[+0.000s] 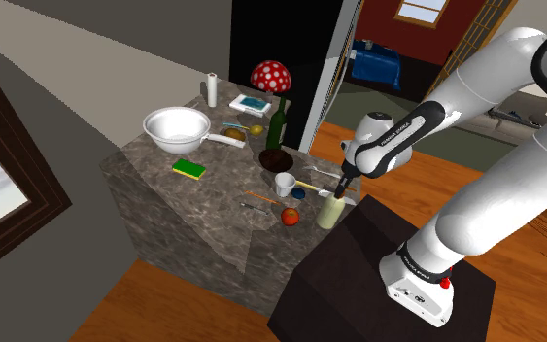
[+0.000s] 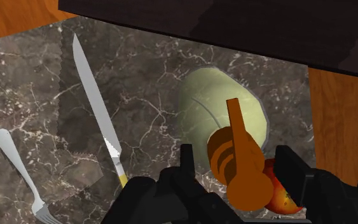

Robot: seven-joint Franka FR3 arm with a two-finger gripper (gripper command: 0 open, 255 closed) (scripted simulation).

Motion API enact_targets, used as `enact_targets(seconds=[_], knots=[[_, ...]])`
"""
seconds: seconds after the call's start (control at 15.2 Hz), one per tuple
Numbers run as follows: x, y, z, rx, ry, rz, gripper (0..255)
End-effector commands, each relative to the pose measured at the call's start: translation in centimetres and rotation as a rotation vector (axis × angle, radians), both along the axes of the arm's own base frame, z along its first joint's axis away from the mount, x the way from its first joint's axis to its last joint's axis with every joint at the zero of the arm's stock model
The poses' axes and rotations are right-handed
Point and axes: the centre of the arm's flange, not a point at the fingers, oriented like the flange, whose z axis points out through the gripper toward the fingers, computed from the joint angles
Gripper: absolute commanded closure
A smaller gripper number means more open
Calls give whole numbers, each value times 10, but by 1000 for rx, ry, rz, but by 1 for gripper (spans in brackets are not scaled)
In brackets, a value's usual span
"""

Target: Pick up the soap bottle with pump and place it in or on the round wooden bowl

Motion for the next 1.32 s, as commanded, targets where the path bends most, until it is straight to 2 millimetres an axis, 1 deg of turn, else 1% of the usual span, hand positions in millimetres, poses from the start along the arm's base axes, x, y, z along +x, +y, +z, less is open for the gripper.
enact_targets(seconds=[0.0,0.53,1.25], knots=[[0,0,0,0,0,0,255],[0,0,0,0,0,0,255],[0,0,58,0,0,0,255]])
